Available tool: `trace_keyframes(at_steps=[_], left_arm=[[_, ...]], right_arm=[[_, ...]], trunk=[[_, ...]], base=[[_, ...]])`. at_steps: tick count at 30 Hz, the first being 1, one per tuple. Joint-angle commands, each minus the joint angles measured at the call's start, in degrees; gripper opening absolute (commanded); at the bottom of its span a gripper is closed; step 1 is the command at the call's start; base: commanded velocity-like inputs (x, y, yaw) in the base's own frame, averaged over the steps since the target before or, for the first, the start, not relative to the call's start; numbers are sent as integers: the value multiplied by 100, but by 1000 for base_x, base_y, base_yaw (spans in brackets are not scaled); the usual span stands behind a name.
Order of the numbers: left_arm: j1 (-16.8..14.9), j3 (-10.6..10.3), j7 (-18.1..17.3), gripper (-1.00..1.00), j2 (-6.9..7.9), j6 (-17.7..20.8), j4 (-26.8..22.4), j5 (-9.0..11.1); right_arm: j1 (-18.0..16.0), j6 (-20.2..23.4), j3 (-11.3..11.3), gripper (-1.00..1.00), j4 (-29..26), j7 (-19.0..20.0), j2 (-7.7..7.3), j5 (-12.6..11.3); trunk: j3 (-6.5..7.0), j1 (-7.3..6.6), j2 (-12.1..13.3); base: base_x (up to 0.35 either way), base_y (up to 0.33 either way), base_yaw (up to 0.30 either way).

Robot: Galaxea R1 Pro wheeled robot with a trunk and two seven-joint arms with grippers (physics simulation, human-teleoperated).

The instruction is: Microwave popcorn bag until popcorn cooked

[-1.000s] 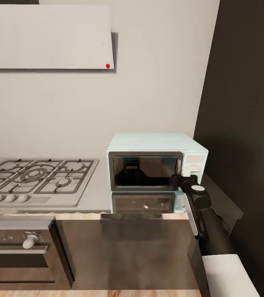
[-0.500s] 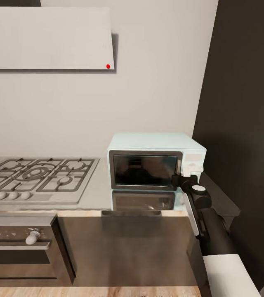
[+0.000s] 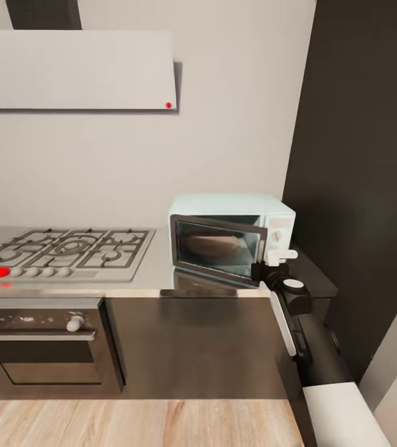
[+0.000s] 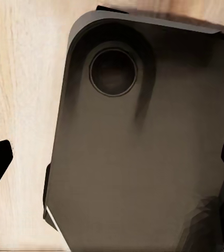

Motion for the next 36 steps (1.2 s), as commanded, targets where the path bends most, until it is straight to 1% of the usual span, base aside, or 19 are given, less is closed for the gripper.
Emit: trace_keyframes(at_steps=[1,10,14,15,24,27,30,32,34,35,36], left_arm=[[3,8,2,100,0,-8,-7,27],[3,8,2,100,0,-8,-7,27],[3,2,-6,100,7,-8,-7,27],[3,1,-7,100,8,-8,-7,27],[3,-1,-7,100,8,-8,-7,27],[3,-6,-7,100,8,-8,-7,27],[3,-8,-7,100,8,-8,-7,27],[3,-9,-7,100,8,-8,-7,27],[3,-9,-7,100,8,-8,-7,27],[3,-9,-7,100,8,-8,-7,27],[3,-9,-7,100,8,-8,-7,27]], right_arm=[[-7,60,-261,-100,-26,-48,0,258],[-7,69,-261,-100,-24,-39,7,258],[-7,69,-253,-100,-27,-34,6,258],[-7,69,-253,100,-27,-37,7,258],[-7,86,-248,100,-7,8,7,257],[136,144,-228,100,228,143,-64,183],[226,143,-229,100,699,199,-250,188],[242,124,-234,100,1094,212,-478,164],[247,97,-258,100,1320,210,-692,135],[247,86,-329,100,1371,208,-837,129],[247,98,-469,100,1358,208,-905,129]], trunk=[[-4,-4,-5],[-4,-4,-5],[-4,-4,-5],[-4,-4,-5],[-4,-4,-5],[-4,-4,-5],[-4,-4,-5],[-4,-4,-5],[-4,-4,-5],[-4,-4,-5],[-4,-4,-5]], base=[[-345,105,0],[-321,112,0],[-153,31,0],[-19,3,0],[-1,0,0],[0,0,0],[0,0,0],[0,0,0],[0,0,0],[0,0,0],[0,0,0]])
